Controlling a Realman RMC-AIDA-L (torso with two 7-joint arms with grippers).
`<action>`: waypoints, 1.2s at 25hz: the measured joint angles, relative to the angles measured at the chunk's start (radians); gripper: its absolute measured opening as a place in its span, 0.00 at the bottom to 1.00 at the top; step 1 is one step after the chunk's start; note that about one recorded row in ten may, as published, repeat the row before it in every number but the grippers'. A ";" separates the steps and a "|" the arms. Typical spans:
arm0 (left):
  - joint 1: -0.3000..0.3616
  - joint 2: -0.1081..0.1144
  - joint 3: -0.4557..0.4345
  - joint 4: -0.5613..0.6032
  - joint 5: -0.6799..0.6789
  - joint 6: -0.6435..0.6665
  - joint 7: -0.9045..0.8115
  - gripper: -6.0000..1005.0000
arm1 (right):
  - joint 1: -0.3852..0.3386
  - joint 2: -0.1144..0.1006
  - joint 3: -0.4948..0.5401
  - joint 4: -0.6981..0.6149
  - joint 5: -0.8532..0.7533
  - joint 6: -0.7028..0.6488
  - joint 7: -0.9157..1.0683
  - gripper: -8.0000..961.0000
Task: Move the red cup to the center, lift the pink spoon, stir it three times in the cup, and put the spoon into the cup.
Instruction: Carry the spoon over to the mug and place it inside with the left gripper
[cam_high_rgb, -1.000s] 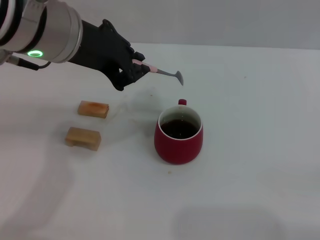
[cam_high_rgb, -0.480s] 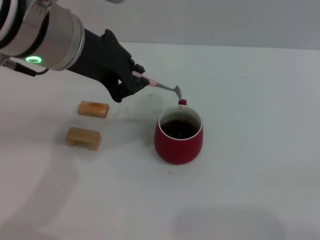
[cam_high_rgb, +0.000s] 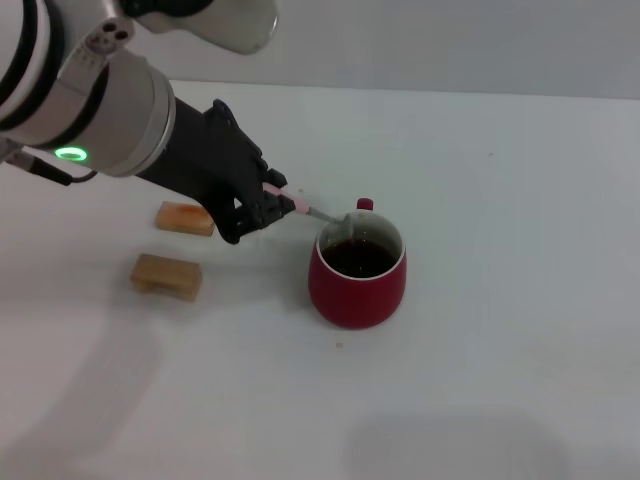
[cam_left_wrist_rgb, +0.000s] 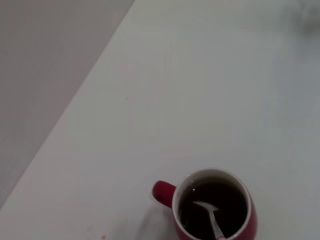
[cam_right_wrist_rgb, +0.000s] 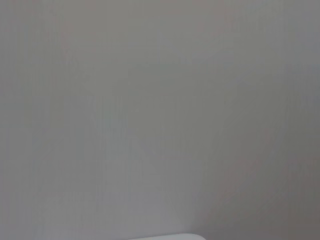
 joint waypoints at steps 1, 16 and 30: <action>0.002 0.000 0.004 0.000 0.000 -0.003 -0.002 0.17 | 0.001 0.000 -0.001 0.000 0.000 0.000 0.000 0.01; -0.008 -0.002 0.054 0.086 0.039 0.034 0.000 0.17 | 0.000 0.001 -0.008 0.003 -0.011 -0.007 0.000 0.01; -0.024 -0.001 0.076 0.176 0.046 0.089 0.017 0.17 | -0.005 0.002 -0.021 0.007 -0.012 -0.015 0.000 0.01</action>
